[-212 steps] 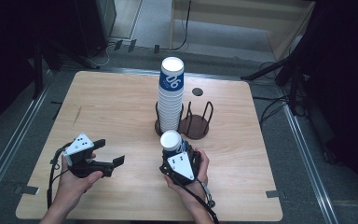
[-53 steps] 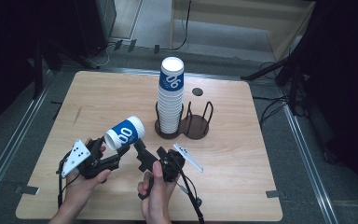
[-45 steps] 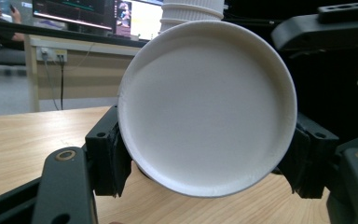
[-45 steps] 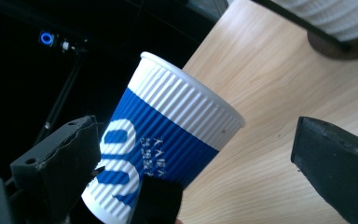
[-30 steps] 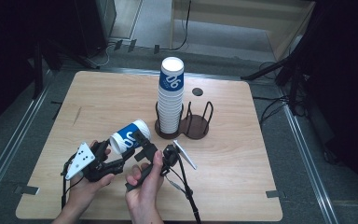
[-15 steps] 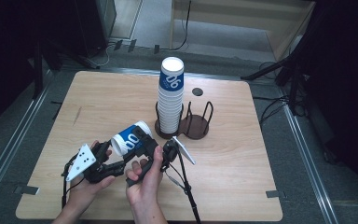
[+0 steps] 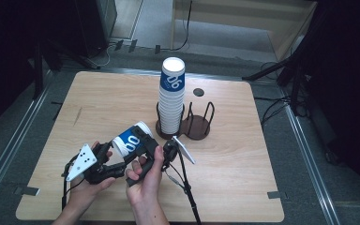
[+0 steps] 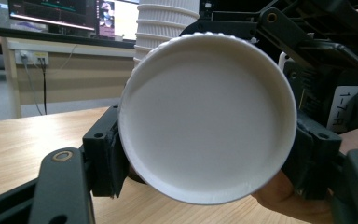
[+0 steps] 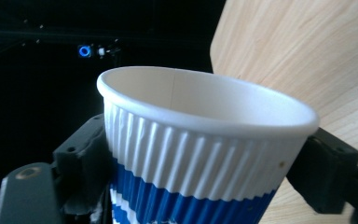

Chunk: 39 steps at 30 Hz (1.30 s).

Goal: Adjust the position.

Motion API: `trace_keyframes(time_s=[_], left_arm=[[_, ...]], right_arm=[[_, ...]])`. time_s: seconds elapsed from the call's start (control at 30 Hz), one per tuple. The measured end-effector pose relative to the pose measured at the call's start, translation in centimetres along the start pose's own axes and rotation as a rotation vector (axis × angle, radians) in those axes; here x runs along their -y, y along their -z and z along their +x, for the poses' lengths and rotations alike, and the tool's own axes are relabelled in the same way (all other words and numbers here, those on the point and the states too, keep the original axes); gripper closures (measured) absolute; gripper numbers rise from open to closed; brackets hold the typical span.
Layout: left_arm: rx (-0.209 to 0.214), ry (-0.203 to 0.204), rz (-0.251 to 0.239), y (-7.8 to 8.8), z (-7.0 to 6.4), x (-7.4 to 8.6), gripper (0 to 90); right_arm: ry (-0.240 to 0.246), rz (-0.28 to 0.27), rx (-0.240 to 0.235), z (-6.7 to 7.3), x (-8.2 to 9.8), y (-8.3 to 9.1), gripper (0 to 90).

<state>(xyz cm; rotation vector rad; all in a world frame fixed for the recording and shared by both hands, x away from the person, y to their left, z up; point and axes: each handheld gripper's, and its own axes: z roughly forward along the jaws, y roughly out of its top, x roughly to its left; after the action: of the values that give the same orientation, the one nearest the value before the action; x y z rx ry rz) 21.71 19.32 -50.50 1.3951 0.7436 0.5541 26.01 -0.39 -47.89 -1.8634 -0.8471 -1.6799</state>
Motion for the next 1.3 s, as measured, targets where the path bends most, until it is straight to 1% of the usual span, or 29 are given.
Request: trace_keyframes(time_s=[0.07, 0.1, 0.13, 0.17, 0.23, 0.27, 0.33, 0.4, 0.5, 0.53, 0.6, 0.7, 0.77, 0.83, 0.93, 1.03, 1.13, 1.27, 1.3], left_arm=[[0.005, -0.001, 0.008, 0.2, 0.0, -0.1, 26.8], [0.009, -0.001, 0.012, 0.2, 0.1, -0.1, 26.4], [0.007, 0.008, 0.016, 0.3, 0.1, -0.1, 25.9], [-0.001, 0.007, 0.018, 0.4, 0.2, 0.0, 24.4], [0.004, 0.012, 0.029, 0.5, 0.4, 0.0, 15.2], [0.003, 0.017, 0.039, 0.6, 0.6, -0.1, 12.9], [0.001, 0.032, 0.044, 0.7, 0.8, -0.1, 9.3], [0.006, 0.044, 0.049, 0.9, 1.0, -0.2, 7.9], [0.019, 0.058, 0.056, 1.1, 1.3, -0.2, 2.8], [0.019, 0.065, 0.057, 1.1, 1.3, -0.2, 2.3], [0.016, 0.059, 0.072, 1.2, 1.4, -0.2, 2.3], [0.02, 0.064, 0.087, 1.4, 1.5, -0.1, 2.3], [0.011, 0.066, 0.097, 1.5, 1.7, 0.1, 2.3], [-0.001, 0.071, 0.106, 1.7, 2.0, 0.3, 2.3], [-0.017, 0.073, 0.123, 1.9, 2.4, 0.5, 2.3], [-0.04, 0.078, 0.131, 2.3, 2.9, 0.6, 2.3], [-0.061, 0.076, 0.143, 2.7, 3.3, 0.7, 2.3], [-0.085, 0.086, 0.153, 3.3, 4.0, 0.8, 2.3], [-0.092, 0.095, 0.147, 3.5, 4.2, 0.8, 2.3]], right_arm=[[0.045, -0.008, -0.011, 0.1, 0.3, 0.1, 19.6], [0.054, -0.01, -0.015, 0.1, 0.4, 0.1, 20.1], [0.06, -0.009, -0.022, 0.0, 0.4, 0.2, 20.4], [0.063, -0.014, -0.025, 0.0, 0.4, 0.2, 20.8], [0.075, -0.027, -0.025, 0.2, 0.3, 0.3, 21.1], [0.081, -0.032, -0.028, 0.2, 0.2, 0.4, 21.2], [0.101, -0.051, -0.023, 0.4, -0.1, 0.7, 21.4], [0.12, -0.071, -0.019, 0.6, -0.3, 1.0, 21.6], [0.17, -0.107, -0.007, 0.9, -0.8, 1.5, 21.8], [0.185, -0.12, -0.002, 0.9, -1.0, 1.7, 21.8], [0.213, -0.137, 0.006, 1.0, -1.3, 2.0, 21.8], [0.29, -0.186, 0.031, 1.1, -1.5, 2.3, 21.8], [0.316, -0.189, 0.039, 1.0, -1.7, 2.4, 21.7], [0.367, -0.207, 0.06, 0.9, -1.8, 2.5, 21.7], [0.417, -0.213, 0.08, 0.7, -2.0, 2.7, 21.6], [0.431, -0.212, 0.086, 0.6, -2.2, 2.8, 21.5], [0.483, -0.225, 0.099, 0.7, -2.1, 3.0, 21.5], [0.55, -0.24, 0.116, 0.9, -1.9, 3.3, 21.4], [0.568, -0.243, 0.124, 1.0, -1.9, 3.4, 21.4]])
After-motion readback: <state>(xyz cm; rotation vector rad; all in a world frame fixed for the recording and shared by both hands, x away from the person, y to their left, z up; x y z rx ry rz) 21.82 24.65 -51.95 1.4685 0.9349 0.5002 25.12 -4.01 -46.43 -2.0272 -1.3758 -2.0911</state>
